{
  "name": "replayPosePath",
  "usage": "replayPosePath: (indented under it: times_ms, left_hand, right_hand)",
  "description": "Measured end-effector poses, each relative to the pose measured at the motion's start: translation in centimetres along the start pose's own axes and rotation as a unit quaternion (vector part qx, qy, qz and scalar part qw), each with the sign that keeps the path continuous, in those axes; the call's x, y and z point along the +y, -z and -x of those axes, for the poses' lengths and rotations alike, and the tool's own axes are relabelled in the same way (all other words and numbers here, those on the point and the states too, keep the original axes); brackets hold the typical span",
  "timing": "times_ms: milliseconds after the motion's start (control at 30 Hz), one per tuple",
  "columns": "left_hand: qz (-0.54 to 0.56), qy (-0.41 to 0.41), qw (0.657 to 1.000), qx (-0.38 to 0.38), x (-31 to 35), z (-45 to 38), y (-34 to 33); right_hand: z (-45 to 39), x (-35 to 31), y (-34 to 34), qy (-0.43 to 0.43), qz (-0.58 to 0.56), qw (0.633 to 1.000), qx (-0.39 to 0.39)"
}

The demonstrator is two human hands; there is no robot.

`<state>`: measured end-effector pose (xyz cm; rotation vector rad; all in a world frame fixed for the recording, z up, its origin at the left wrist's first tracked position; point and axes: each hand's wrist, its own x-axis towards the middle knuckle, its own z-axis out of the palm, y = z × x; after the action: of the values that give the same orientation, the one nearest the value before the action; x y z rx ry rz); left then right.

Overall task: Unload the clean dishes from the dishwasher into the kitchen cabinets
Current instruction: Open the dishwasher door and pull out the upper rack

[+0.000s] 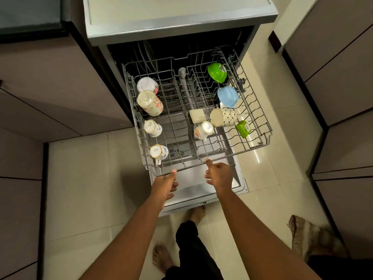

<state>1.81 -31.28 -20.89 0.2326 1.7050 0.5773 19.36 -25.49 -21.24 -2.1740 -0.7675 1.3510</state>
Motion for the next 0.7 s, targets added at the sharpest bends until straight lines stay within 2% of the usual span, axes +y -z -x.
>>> replayPosePath:
  times_ms: [100,200,467,700]
  left_hand:
    - [-0.08,-0.068,0.994,0.002,0.8,2.2,1.3]
    - [-0.146,-0.139,0.979,0.015,2.3,4.8,3.0]
    - [-0.272,-0.258,0.92,0.113,4.3,12.1,9.9]
    - [-0.301,-0.34,0.86,0.232,6.7,20.9,17.6]
  right_hand:
    - [2.7,-1.2,0.0,0.101,0.099,0.99,0.027]
    - [5.6,-3.4,0.4,0.194,0.184,0.963,0.029]
    - [14.1,-7.9,-0.5,0.328,0.273,0.904,-0.007]
    - [22.5,-13.9,-2.0,0.442,0.29,0.849,0.003]
